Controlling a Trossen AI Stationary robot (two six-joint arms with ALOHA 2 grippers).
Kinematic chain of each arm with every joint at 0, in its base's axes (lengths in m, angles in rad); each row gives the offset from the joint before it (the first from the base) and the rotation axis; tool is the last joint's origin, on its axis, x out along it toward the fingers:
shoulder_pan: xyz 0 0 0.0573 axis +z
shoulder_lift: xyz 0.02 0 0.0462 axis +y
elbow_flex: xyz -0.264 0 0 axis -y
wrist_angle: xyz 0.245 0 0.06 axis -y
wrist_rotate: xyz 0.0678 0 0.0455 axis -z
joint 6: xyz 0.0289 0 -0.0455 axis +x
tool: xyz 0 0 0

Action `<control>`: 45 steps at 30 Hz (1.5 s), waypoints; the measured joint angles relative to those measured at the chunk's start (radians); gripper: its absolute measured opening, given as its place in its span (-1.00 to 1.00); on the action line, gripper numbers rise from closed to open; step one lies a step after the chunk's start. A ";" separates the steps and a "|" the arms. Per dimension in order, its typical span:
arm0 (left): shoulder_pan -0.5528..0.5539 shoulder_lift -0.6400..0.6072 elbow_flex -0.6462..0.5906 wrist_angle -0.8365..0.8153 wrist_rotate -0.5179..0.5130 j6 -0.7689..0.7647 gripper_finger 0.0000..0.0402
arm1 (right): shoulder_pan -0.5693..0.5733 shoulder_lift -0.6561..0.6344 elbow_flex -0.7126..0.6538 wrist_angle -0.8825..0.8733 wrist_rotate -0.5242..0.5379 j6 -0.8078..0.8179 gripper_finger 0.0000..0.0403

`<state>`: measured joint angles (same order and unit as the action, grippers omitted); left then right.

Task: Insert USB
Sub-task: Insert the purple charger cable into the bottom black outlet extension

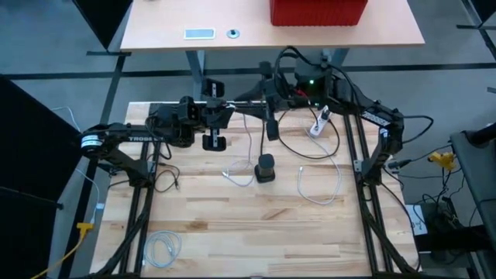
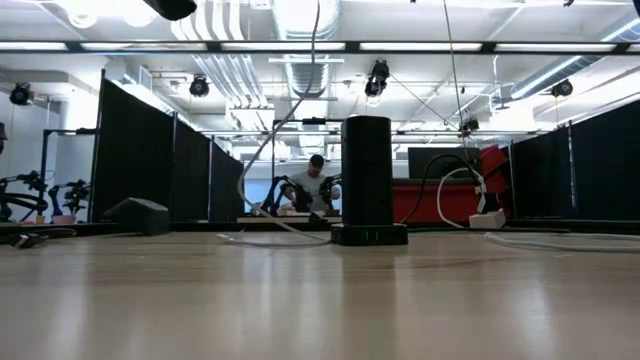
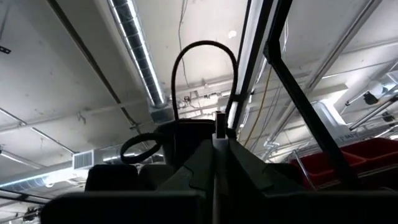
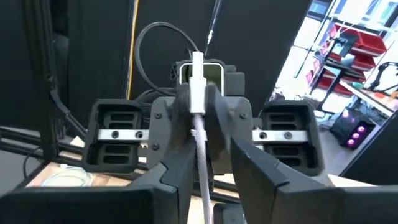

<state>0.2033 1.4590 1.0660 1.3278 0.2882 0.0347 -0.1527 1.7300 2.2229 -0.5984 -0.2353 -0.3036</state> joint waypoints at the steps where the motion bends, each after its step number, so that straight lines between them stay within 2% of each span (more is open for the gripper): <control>1: 0.000 0.000 0.000 -0.002 0.001 0.000 -0.91 | 0.001 0.003 0.004 -0.001 0.000 0.003 -0.56; 12: 0.000 -0.001 0.000 -0.020 0.009 0.002 -0.91 | 0.016 0.019 0.028 -0.008 0.001 0.023 -0.97; 15: 0.000 -0.001 0.000 -0.023 0.008 0.004 -0.91 | 0.018 0.019 0.028 -0.008 -0.001 0.040 -0.94; 22: 0.000 -0.002 0.000 -0.038 0.007 0.004 -0.91 | 0.024 0.017 0.028 -0.009 0.002 0.042 -0.65; 36: 0.000 -0.003 0.000 -0.080 -0.006 -0.039 -0.91 | 0.032 0.015 0.028 -0.021 0.007 0.040 -0.96; 45: 0.001 -0.006 0.000 -0.098 -0.015 -0.082 -0.91 | 0.032 0.014 0.028 -0.039 0.007 0.058 -0.99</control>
<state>0.2039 1.4528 1.0664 1.2298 0.2731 -0.0471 -0.1204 1.7443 2.2509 -0.6370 -0.2287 -0.2452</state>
